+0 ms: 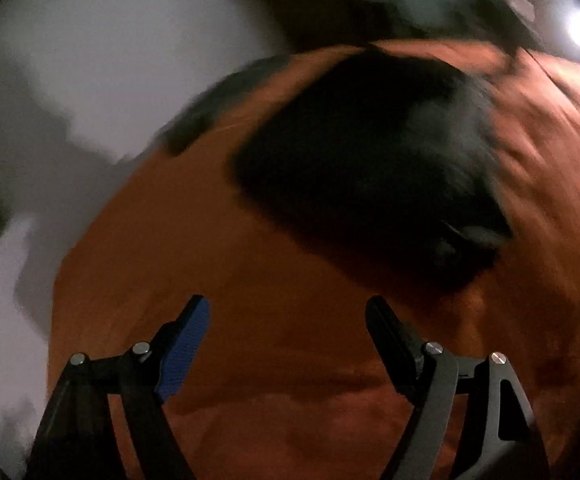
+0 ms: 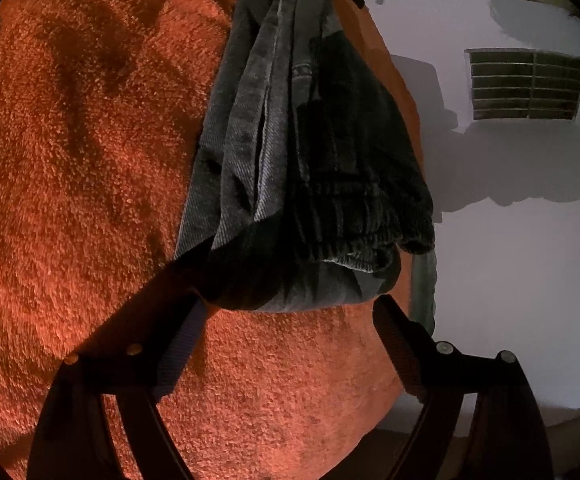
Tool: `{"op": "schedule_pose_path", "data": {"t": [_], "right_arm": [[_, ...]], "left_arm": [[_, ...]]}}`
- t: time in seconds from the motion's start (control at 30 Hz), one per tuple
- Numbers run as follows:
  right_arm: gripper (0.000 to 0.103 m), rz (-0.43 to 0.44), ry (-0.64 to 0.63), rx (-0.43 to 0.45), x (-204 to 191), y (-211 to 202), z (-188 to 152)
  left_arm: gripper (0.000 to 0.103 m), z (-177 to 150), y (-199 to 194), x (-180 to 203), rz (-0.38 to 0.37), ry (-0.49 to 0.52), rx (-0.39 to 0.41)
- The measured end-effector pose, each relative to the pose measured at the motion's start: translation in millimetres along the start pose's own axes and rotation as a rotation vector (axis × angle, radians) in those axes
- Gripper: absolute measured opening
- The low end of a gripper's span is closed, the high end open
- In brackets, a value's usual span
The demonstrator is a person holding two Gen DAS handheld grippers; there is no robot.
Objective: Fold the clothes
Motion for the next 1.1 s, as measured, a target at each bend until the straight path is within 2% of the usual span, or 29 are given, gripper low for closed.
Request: {"op": "schedule_pose_path", "data": {"t": [0.1, 0.23, 0.53, 0.6, 0.67, 0.73, 0.9, 0.97, 1.1], "right_arm": [[0.085, -0.003, 0.005, -0.004, 0, 2, 4], [0.085, -0.008, 0.007, -0.005, -1, 2, 7], [0.085, -0.053, -0.068, 0.071, 3, 11, 14], [0.085, -0.063, -0.098, 0.093, 4, 13, 14], [0.085, -0.085, -0.151, 0.121, 4, 14, 13], [0.085, -0.099, -0.204, 0.148, 5, 16, 12], [0.085, -0.082, -0.295, 0.221, 13, 22, 5], [0.085, -0.064, -0.362, 0.276, 17, 28, 4], [0.086, -0.014, -0.469, 0.371, 18, 50, 19]], "left_arm": [[0.081, -9, 3, 32, -0.038, 0.180, 0.021], [0.081, -8, 10, 53, -0.071, 0.293, 0.052], [0.082, 0, 24, 76, -0.057, 0.371, 0.157], [0.093, -1, 24, 77, -0.028, 0.408, 0.188], [0.101, -2, 23, 80, 0.035, 0.473, 0.242], [0.101, -3, 22, 82, 0.041, 0.523, 0.271], [0.103, 3, 34, 75, -0.013, 0.579, 0.293], [0.102, 5, 36, 76, -0.038, 0.600, 0.303], [0.102, 5, 38, 79, -0.089, 0.645, 0.328]]}}
Point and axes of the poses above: each gripper's, at about its wrist camera, not at the fingertips, and y roughly the way its jaws point, x to its right, z to its top, the point moved 2 cm from there along y, roughly the way its jaws point, and after that the axes turned 1 degree about z, right-handed, at the moved point
